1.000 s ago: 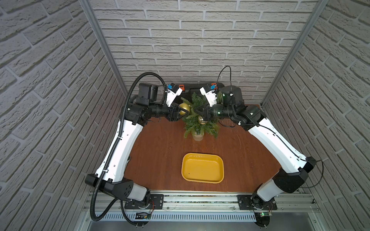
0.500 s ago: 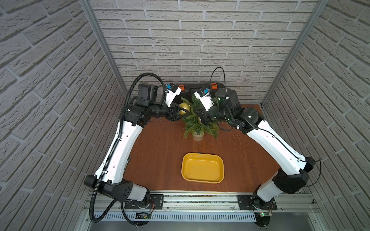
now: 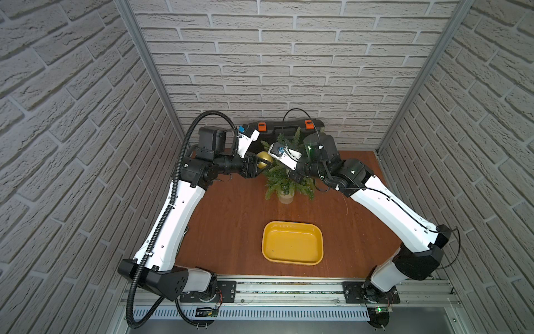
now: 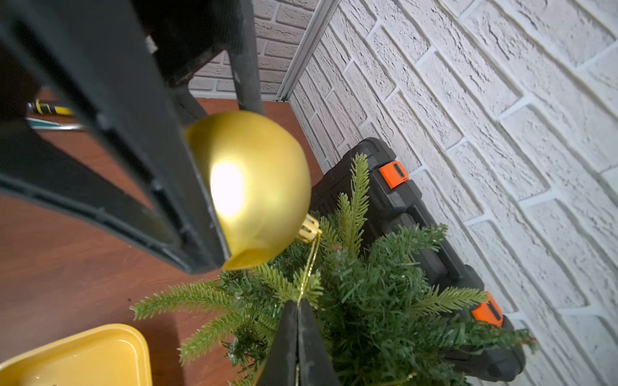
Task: Decorate the small christmas tree with ornaments
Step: Hang an ornament on the christmas tree.
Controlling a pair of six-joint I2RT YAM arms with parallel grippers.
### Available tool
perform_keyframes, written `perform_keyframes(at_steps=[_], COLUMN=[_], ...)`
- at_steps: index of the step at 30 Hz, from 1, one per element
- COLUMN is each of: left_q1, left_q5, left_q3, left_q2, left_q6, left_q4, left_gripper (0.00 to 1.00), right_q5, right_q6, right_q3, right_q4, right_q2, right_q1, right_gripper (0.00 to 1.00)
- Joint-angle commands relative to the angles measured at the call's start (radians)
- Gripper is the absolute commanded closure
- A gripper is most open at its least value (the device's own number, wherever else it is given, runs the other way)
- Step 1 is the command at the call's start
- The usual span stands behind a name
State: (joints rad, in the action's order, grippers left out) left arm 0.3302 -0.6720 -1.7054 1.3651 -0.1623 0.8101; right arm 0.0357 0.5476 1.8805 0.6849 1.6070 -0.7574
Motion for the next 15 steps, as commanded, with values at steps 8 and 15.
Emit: perform_keyframes(at_steps=[8, 15], left_q1=[-0.008, -0.009], left_q5=[-0.047, -0.061], left_q3=[0.032, 0.041], left_q2=[-0.027, -0.052], left_q6=[-0.063, -0.075], left_q4=[-0.123, -0.125], left_gripper=[0.68, 0.69], right_q5=[0.018, -0.083], right_q6=[0.163, 0.138], right_q3=[-0.014, -0.004], right_q4=[-0.059, -0.043], right_q2=[-0.054, -0.084], right_q1=[-0.008, -0.009], right_gripper=[0.94, 0.94])
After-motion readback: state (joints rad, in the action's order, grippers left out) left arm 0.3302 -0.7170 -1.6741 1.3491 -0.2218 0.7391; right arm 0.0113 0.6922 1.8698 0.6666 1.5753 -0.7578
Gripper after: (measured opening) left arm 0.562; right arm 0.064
